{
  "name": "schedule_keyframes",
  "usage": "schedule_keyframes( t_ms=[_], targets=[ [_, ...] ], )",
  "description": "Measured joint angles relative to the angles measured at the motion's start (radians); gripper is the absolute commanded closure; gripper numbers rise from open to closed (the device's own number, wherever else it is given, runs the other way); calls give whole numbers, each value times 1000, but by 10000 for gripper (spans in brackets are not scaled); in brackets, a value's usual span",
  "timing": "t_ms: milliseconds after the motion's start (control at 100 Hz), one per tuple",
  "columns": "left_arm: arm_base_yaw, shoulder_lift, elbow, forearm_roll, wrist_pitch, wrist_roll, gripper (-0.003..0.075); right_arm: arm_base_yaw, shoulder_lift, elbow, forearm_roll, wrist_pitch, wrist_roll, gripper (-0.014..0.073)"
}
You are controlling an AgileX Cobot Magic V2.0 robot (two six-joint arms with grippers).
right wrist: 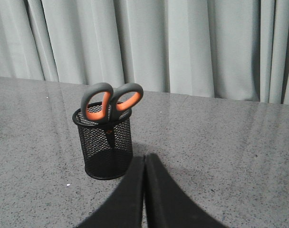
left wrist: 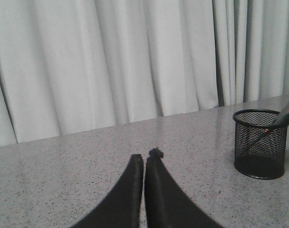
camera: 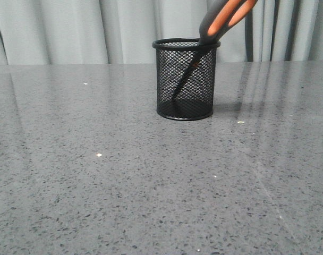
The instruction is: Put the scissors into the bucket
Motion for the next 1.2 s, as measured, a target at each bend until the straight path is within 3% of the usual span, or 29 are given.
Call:
schedule_keyframes(
  t_ms=[100,250,440,570,1200],
  targets=[
    [6,0,21,90,-14,-68,740,0,0,2,0,-1,0,638],
    [69,-11,96,376,-23,-425,740,0,0,2,0,-1,0,638],
    [173,-19,216,476,-34,-561,740,0,0,2,0,-2,0,638],
    [191,-19,226,492,-108,-608,740,0,0,2,0,-2,0,638],
    [193,-19,226,496,-118,-624,740,0,-1,2,0,-2,2,638]
  ],
)
